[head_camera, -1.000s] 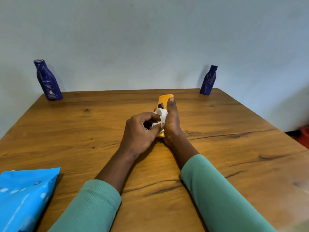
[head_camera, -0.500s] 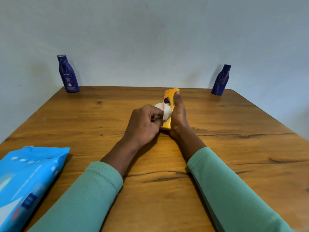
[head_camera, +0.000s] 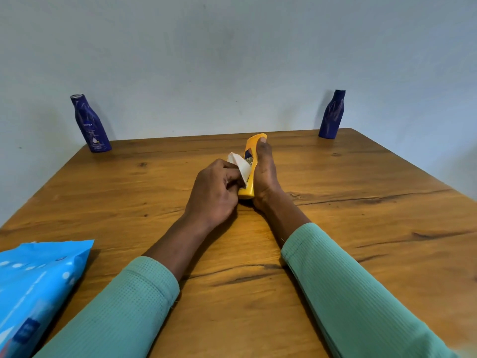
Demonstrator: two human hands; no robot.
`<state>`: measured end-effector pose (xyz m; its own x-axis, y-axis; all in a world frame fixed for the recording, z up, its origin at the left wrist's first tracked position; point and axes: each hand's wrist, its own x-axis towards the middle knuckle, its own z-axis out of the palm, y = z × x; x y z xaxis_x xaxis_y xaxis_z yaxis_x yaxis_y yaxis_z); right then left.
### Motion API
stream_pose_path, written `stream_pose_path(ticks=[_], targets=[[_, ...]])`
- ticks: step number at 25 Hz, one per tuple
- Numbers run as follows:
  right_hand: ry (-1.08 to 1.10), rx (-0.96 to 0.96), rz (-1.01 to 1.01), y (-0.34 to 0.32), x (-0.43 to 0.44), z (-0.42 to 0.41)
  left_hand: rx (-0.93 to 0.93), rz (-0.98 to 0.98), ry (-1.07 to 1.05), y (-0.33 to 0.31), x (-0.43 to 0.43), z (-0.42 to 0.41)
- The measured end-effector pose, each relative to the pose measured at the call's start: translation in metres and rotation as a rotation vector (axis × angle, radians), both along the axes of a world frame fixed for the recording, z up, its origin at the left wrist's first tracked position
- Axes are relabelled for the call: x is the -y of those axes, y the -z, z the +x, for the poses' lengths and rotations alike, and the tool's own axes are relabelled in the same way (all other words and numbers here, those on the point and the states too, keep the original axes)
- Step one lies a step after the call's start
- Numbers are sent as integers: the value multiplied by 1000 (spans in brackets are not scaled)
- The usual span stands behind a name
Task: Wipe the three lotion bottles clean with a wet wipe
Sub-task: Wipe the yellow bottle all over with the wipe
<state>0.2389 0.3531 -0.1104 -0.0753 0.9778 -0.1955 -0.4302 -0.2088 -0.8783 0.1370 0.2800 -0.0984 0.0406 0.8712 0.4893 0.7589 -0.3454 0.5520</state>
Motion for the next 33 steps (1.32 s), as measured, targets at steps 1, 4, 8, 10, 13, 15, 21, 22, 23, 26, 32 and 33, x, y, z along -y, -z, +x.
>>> stream_pose_path(ticks=[1,4,8,10,13,15,21,22,23,26,32,33], targets=[[39,-3,-36,-2,1,2,-24,19,27,-2,4,4],[47,-131,-119,-21,9,16,23,48,103,-9,17,12],[60,-191,-147,-17,5,18,183,29,-19,-6,13,5],[100,-228,-137,-20,9,13,200,-31,-116,-2,7,-1],[101,-308,-143,-18,5,14,137,9,-117,2,9,8],[65,-310,-169,-22,7,16,124,70,-23,3,15,21],[137,-410,-220,-19,3,18,199,26,28,4,6,5],[160,-431,-221,-17,1,17,188,25,14,5,5,1],[174,-439,-227,-16,-1,18,167,36,14,5,4,2],[121,-416,-281,-18,-6,22,20,114,116,1,11,17],[55,-452,-289,-24,3,24,-113,155,125,-6,2,-3],[59,-478,-298,-23,3,24,-103,144,97,-6,-1,-9]])
